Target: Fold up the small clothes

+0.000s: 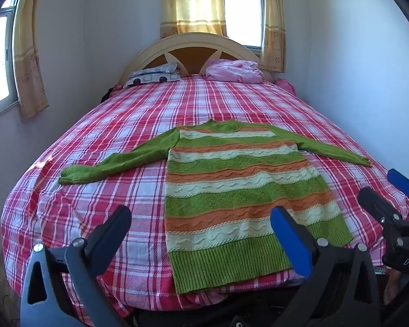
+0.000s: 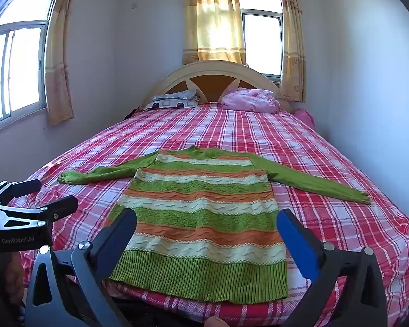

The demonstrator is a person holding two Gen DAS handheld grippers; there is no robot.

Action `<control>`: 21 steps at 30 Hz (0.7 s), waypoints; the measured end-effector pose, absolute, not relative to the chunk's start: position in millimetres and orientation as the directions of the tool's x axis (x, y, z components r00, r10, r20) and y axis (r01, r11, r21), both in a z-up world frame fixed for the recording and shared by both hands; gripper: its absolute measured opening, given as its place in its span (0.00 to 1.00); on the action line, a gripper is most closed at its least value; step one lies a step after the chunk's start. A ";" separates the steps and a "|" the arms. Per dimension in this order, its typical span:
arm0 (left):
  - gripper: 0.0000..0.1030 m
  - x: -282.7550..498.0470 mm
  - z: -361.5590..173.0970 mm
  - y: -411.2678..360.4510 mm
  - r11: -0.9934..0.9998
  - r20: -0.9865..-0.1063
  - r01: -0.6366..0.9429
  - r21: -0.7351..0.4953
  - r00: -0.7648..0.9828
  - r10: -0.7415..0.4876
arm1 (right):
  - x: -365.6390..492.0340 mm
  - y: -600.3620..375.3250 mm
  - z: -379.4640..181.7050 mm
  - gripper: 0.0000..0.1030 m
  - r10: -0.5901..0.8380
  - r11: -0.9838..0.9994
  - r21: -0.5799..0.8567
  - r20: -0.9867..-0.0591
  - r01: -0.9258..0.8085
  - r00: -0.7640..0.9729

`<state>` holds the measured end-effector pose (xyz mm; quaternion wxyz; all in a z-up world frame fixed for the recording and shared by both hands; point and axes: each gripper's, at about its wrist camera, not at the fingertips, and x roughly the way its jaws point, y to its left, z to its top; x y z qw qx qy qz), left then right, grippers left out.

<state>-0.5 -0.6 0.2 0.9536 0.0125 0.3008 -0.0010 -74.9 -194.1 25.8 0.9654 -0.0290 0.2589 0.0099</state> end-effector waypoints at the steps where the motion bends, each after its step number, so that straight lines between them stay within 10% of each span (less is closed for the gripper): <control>1: 1.00 -1.3 0.4 -1.8 0.999 -0.570 0.013 0.031 0.821 0.007 | -74.7 -194.3 25.4 0.99 0.004 0.998 -0.051 -0.500 -0.034 0.866; 21: 1.00 5.6 -8.0 9.7 1.000 -0.603 0.002 0.012 0.798 0.006 | -71.2 -197.2 16.8 0.99 -0.006 0.999 -0.045 -0.506 -0.020 0.863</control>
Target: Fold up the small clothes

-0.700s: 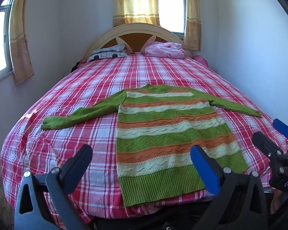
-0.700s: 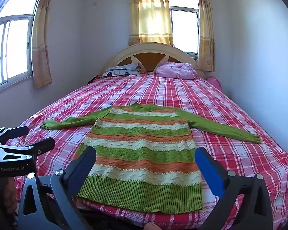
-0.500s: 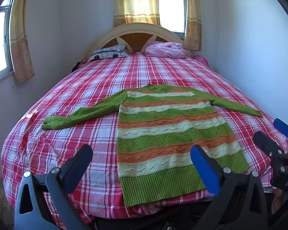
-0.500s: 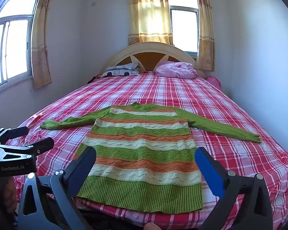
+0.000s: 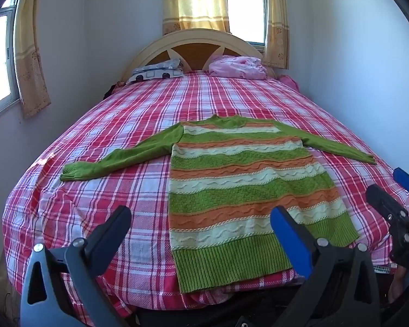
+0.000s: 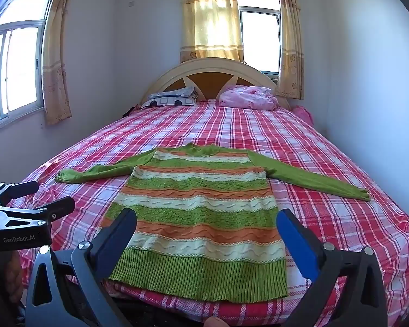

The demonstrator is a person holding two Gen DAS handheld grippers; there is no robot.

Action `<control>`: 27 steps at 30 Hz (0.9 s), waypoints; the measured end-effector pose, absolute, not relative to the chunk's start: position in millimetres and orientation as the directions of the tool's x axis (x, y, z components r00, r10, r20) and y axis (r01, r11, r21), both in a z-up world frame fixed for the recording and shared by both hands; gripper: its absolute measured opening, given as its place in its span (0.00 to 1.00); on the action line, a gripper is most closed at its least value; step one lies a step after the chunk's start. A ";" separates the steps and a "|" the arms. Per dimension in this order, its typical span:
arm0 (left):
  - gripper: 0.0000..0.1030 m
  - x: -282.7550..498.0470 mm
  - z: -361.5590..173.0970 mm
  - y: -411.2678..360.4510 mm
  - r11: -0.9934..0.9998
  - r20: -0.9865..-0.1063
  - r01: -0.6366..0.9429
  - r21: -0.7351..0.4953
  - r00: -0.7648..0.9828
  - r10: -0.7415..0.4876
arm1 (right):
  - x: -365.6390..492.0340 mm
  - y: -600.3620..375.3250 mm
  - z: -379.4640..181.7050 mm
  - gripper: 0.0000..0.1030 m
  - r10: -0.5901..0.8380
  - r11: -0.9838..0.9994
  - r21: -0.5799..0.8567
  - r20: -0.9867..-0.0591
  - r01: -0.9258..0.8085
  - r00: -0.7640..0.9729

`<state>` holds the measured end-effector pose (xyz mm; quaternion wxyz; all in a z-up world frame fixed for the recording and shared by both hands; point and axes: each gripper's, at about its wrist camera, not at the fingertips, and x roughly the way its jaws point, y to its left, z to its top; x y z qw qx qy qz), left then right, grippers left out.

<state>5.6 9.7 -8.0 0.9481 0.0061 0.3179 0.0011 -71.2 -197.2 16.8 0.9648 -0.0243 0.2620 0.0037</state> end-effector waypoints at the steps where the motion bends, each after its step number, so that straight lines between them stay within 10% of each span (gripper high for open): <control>1: 1.00 5.9 -8.3 10.3 1.000 -0.603 0.000 0.012 0.798 0.007 | -71.7 -197.0 16.7 0.99 -0.006 0.999 -0.046 -0.505 -0.020 0.863; 27: 1.00 6.6 -8.9 17.3 1.000 -0.598 -0.019 0.009 0.801 0.021 | -71.6 -198.2 16.7 0.99 -0.006 0.999 -0.045 -0.507 -0.019 0.862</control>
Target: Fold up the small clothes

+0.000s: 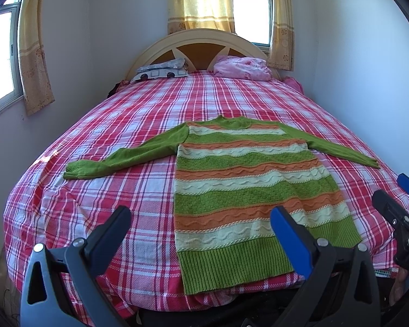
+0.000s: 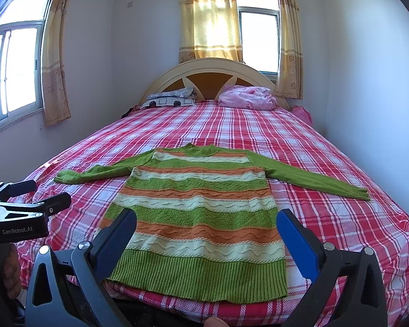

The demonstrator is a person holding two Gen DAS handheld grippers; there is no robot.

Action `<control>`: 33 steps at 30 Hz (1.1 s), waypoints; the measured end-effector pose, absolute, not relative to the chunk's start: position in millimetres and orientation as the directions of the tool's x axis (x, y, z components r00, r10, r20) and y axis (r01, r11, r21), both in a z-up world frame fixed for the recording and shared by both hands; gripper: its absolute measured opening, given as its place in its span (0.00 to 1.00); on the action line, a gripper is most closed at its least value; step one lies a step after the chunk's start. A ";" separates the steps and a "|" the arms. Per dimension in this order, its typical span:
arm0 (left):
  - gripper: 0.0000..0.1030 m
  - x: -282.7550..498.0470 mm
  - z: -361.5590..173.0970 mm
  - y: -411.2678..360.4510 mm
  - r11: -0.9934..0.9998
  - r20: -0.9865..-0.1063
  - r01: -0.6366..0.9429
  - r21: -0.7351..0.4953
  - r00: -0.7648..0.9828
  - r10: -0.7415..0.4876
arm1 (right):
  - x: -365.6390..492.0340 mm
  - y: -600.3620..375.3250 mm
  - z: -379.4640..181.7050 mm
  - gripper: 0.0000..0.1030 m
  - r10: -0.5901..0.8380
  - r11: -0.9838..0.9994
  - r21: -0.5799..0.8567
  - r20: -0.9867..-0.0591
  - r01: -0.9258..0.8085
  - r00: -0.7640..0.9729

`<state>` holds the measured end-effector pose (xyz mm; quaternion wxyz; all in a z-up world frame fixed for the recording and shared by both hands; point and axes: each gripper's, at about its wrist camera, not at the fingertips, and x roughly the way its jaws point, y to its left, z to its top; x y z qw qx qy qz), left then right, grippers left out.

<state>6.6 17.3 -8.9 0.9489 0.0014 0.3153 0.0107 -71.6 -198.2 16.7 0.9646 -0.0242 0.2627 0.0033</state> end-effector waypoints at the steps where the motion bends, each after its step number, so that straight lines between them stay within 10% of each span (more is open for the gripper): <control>1: 1.00 6.4 -8.7 18.3 1.000 -0.597 -0.021 0.008 0.802 0.022 | -72.3 -199.0 17.9 0.99 -0.006 0.999 -0.044 -0.506 -0.019 0.862; 33: 1.00 10.3 -7.8 24.7 0.999 -0.599 -0.041 0.013 0.800 0.041 | -70.6 -200.0 16.0 0.99 -0.005 0.999 -0.043 -0.510 -0.020 0.860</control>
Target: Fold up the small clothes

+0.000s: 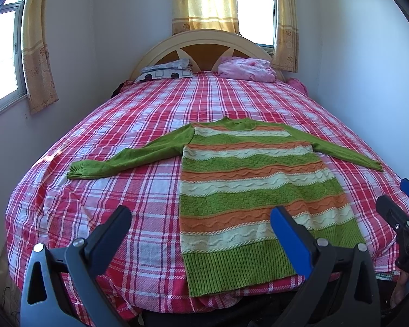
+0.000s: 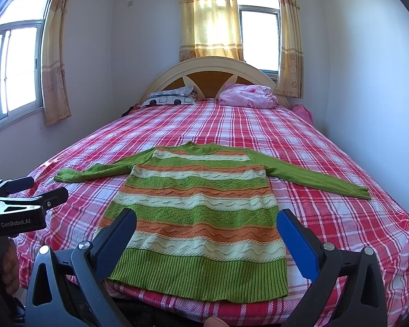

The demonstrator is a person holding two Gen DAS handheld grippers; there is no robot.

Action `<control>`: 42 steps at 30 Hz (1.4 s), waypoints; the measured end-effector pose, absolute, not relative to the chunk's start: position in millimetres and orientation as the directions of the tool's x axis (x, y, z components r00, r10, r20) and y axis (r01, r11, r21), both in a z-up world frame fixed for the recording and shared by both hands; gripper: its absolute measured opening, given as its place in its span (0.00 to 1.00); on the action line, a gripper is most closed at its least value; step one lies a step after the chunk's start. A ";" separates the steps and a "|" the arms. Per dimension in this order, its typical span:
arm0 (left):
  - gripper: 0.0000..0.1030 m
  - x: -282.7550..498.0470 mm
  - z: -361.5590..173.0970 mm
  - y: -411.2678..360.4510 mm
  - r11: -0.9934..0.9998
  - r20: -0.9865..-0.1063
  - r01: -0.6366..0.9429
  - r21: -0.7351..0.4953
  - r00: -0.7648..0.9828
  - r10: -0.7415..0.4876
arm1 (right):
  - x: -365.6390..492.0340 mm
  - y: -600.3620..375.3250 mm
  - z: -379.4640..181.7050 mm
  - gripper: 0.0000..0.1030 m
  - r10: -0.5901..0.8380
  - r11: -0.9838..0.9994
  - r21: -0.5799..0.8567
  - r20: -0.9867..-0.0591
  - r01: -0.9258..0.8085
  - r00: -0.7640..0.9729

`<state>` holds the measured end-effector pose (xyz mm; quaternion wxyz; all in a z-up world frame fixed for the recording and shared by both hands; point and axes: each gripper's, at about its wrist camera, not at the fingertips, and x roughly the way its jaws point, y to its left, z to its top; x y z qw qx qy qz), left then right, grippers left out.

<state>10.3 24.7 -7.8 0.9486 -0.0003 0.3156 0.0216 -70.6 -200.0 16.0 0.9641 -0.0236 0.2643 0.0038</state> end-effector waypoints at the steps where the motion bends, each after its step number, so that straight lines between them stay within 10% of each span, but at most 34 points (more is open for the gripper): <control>1: 1.00 10.9 -8.2 24.9 0.999 -0.599 -0.043 0.014 0.799 0.043 | -70.4 -200.3 15.4 0.99 -0.006 0.999 -0.045 -0.510 -0.019 0.860; 42: 1.00 186.7 -72.1 -24.7 0.983 -0.632 0.004 0.184 0.767 0.115 | 89.3 -343.6 -75.8 0.99 -0.119 0.977 0.051 -0.675 0.207 0.728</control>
